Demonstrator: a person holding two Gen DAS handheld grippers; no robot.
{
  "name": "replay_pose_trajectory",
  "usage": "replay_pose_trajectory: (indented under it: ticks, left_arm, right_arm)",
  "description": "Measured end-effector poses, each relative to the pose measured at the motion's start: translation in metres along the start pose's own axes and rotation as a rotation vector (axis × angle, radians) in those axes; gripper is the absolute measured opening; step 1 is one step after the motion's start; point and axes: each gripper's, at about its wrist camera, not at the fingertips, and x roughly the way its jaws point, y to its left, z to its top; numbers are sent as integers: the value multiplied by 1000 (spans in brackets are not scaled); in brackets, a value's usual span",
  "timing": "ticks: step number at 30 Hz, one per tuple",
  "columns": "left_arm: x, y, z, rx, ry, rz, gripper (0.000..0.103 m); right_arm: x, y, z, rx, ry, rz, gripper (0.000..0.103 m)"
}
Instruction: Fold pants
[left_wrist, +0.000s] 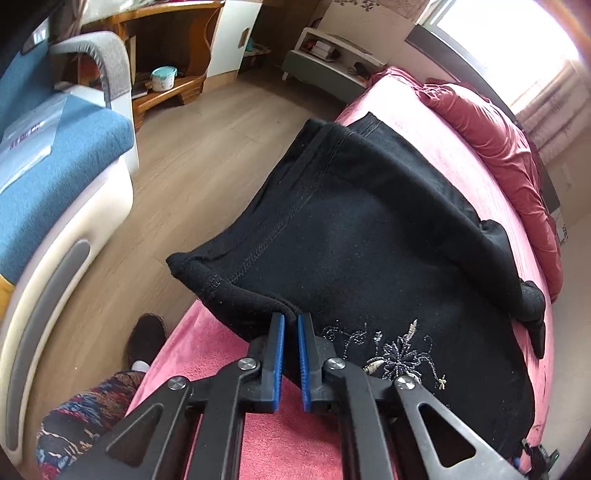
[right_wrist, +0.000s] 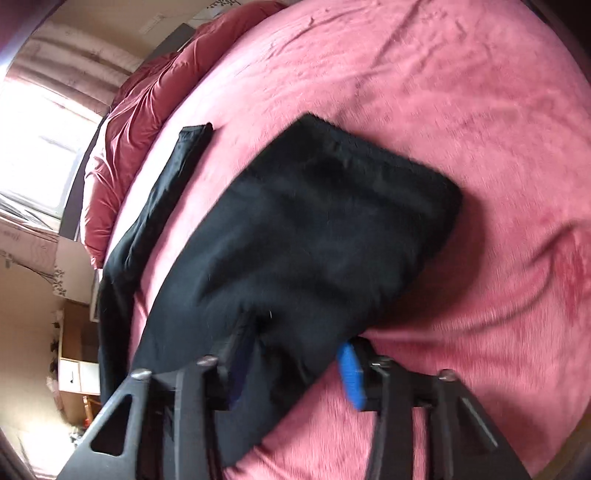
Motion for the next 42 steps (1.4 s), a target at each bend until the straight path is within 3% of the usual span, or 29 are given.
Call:
replay_pose_trajectory:
  ticks: [3,9,17,25,28,31,33,34,36,38,42]
  left_arm:
    - [-13,-6,3,34,-30,-6,6]
    - [-50,-4,-1,41,-69,-43,5]
    - [-83,9,-27,45,-73,-78,5]
    - [-97,22,-70,82,0,-64,4]
    - [-89,29,-83,105,38,14,0]
    - [-78,43,-86,50,106,19,0]
    - [-83,45,-82,42,79,24,0]
    - [-87,46,-79,37,57,10,0]
    - [-93,48,-74,25,43,-20,6]
    - [-94,51,-68,-4,36,-51,29]
    - [-81,63,-59,-114,55,-61,36]
  right_arm:
    - [-8,9,6,-64,-18,-40,15]
    - [-39,30,14,-181,-87,-71,9]
    - [-73,16,14,-191,-126,-111,9]
    - [-98,-21,13,-167,-145,-199,9]
    - [-99,-37,12,-147,-140,-240,8]
    - [-90,-47,7,-135,-105,-250,8]
    - [-85,-47,4,-145,-87,-265,9]
    - [-86,-47,3,-146,-86,-273,12]
    - [-92,-46,3,-140,-101,-290,36]
    - [-103,-42,4,-157,-137,-306,51]
    - [-128,-17,-2,-233,-206,-299,62]
